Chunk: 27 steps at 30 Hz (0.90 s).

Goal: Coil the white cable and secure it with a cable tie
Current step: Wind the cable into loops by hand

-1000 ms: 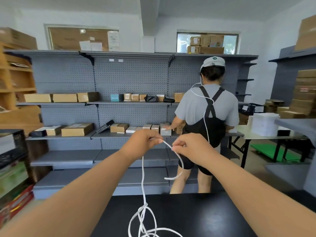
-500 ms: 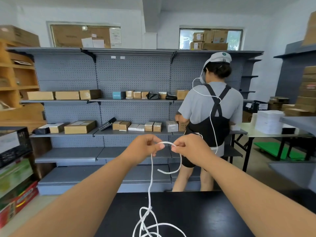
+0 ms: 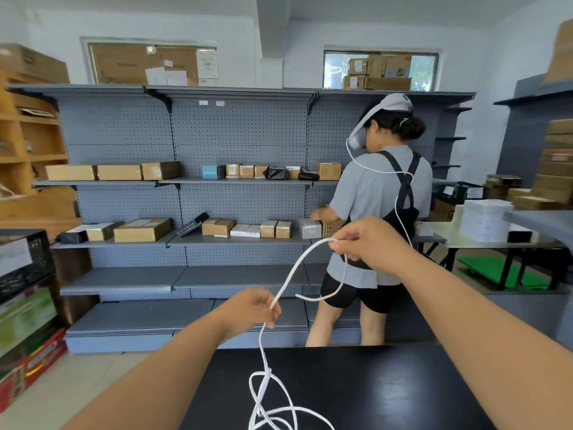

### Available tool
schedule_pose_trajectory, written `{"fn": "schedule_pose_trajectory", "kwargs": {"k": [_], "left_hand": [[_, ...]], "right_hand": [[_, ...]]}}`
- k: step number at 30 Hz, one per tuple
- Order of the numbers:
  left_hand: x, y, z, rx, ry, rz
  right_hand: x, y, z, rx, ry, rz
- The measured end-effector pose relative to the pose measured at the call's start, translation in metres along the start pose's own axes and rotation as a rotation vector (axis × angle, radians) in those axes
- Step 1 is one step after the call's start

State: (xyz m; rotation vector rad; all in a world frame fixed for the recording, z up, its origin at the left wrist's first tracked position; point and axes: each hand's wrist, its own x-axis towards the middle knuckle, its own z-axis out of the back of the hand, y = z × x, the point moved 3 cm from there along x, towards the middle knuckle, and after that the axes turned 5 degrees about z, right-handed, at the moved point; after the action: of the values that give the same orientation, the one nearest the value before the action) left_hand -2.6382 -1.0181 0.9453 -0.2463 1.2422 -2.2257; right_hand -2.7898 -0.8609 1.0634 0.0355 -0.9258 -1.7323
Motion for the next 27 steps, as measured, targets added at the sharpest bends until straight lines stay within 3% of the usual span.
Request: {"fn": "schedule_pose_trajectory", "kwargs": {"k": [6, 11, 14, 27], "left_hand": [[0.0, 0.021, 0.004, -0.009, -0.022, 0.027], [0.006, 0.01, 0.004, -0.594, -0.301, 0.015], [0.007, -0.001, 0.0, -0.825, -0.378, -0.011], [0.003, -0.038, -0.016, -1.096, -0.309, -0.071]], "right_hand": [[0.001, -0.006, 0.016, 0.184, -0.16, -0.059], [-0.001, -0.012, 0.01, 0.389, -0.28, -0.116], [-0.003, -0.016, 0.003, 0.537, -0.323, -0.154], [-0.013, -0.031, -0.028, 0.728, -0.456, -0.291]]}}
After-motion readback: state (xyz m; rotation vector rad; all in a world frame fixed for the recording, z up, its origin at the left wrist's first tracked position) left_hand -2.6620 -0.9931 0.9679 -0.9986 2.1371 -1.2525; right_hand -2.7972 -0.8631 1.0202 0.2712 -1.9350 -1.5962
